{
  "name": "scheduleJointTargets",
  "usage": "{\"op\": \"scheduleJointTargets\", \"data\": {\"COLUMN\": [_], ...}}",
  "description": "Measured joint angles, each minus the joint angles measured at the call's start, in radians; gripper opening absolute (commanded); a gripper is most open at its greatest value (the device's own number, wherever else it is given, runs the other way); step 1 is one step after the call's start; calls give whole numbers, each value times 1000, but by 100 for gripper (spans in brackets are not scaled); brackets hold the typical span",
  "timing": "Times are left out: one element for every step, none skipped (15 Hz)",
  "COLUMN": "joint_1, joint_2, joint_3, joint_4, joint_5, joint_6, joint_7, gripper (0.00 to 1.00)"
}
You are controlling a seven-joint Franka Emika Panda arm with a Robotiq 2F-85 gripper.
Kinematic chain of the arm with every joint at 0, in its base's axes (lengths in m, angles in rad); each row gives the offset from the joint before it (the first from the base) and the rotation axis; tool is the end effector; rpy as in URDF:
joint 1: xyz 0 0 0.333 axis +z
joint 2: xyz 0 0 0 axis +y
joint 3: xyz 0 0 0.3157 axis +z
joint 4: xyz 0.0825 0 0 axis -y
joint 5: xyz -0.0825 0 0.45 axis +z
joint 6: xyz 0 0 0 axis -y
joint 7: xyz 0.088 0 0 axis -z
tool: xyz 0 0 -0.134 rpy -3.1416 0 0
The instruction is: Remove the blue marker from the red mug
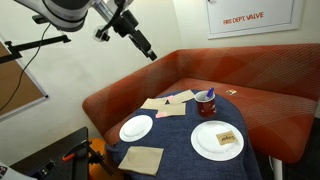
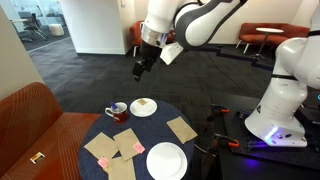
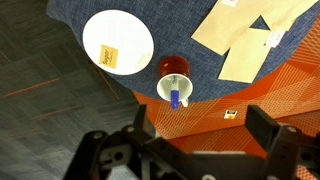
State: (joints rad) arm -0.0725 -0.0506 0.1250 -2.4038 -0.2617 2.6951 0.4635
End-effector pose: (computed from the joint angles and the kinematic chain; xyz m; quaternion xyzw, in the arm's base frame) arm 0.5700 0.0352 0.2962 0.9780 -0.0947 0.1826 0.0331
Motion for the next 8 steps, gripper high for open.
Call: {"op": "scheduleJointTargets", "data": {"joint_1": [2, 5, 10, 19, 29, 42, 55, 68], "joint_2": [31, 62, 93, 123, 151, 180, 209, 236], "joint_3": [-5, -13, -23, -38, -54, -70, -88, -102], "joint_4": [27, 55, 82, 109, 135, 160, 187, 210], "joint_5": [-23, -45, -65, -82, -90, -91, -91, -91], "joint_6": [0, 0, 0, 0, 0, 0, 0, 0], "joint_7": [17, 33, 42, 53, 55, 55, 55, 54], "gripper": [100, 100, 100, 100, 100, 100, 100, 100]}}
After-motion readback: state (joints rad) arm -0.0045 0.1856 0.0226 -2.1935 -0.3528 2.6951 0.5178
